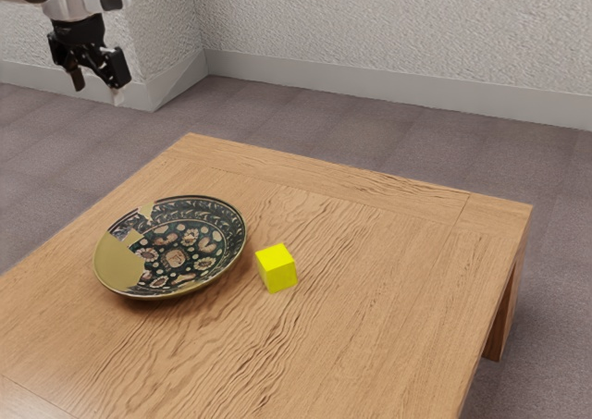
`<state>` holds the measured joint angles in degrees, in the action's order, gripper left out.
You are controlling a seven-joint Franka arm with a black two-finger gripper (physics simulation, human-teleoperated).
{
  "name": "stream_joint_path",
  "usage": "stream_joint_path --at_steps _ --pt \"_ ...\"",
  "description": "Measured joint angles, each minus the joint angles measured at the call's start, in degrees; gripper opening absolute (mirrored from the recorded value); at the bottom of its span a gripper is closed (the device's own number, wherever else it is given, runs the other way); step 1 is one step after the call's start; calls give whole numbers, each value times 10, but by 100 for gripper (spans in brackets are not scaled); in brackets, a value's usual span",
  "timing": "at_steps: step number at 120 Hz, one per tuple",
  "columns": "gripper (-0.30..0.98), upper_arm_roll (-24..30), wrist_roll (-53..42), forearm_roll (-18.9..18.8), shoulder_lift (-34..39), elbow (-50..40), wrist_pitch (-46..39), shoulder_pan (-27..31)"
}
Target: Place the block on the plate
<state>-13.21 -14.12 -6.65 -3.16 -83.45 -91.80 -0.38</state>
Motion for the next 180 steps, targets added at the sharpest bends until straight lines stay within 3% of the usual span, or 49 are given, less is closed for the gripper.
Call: stream_joint_path --at_steps 22,42,62,95,180 --pt "69 2 -6 4 -16 -21 -1 -9" --pt "69 14 -18 8 -28 -119 -73 -81" --pt "69 31 -37 13 -51 -163 -142 -89" --pt "69 73 -62 32 -142 -150 -206 -93" --pt "69 95 -94 59 -248 -136 -306 -104"
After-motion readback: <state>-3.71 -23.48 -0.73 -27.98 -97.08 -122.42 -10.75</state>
